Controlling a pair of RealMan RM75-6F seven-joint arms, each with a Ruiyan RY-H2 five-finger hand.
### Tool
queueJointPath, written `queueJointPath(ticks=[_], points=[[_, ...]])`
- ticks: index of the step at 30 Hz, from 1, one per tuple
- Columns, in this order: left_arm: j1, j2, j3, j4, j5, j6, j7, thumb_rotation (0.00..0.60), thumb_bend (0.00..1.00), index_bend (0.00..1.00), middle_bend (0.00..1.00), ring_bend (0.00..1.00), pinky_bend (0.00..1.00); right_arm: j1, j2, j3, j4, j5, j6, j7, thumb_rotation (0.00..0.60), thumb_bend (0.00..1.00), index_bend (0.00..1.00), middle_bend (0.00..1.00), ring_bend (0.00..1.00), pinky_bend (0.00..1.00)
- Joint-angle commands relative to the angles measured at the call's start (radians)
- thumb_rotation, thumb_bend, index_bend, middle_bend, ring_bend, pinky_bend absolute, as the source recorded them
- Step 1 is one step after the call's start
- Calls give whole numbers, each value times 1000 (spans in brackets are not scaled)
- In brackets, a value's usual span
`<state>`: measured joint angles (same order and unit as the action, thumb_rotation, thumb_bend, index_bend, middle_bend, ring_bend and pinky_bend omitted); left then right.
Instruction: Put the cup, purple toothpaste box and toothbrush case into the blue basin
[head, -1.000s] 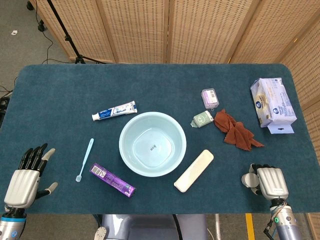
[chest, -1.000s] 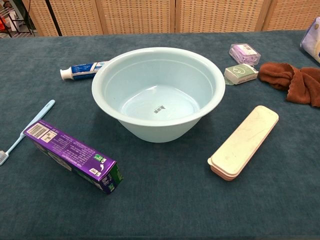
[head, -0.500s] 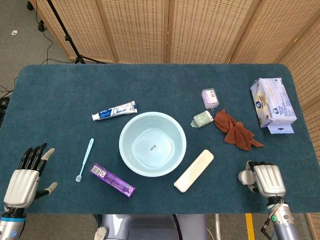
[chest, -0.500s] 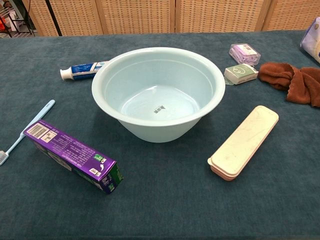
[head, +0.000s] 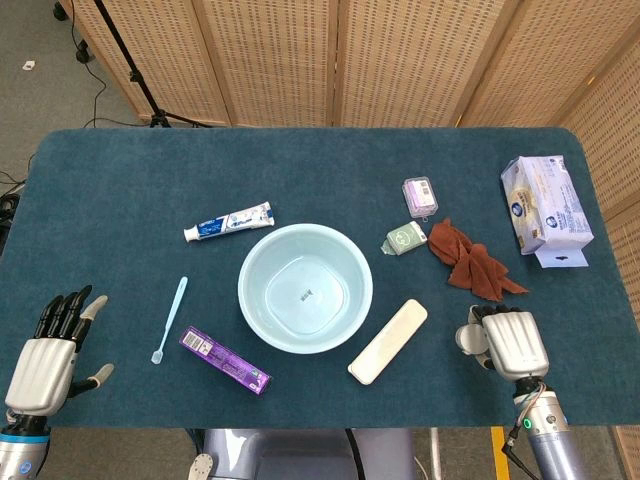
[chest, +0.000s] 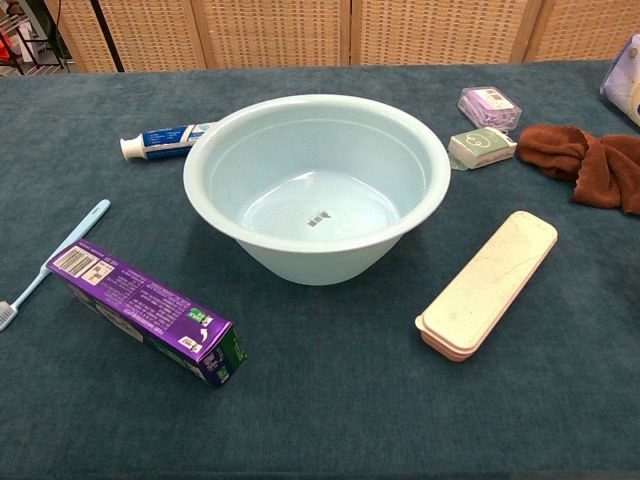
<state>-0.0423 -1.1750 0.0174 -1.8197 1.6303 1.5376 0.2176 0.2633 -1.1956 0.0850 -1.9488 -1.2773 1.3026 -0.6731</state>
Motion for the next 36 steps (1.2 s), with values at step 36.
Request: queueJointPath(ticks=[36], points=[[-3,18,15,-9,21,-8,-44,600,155,0,0,0,0,334,-218,134,-208,268,35,-473,600,264,701,542,491,557]])
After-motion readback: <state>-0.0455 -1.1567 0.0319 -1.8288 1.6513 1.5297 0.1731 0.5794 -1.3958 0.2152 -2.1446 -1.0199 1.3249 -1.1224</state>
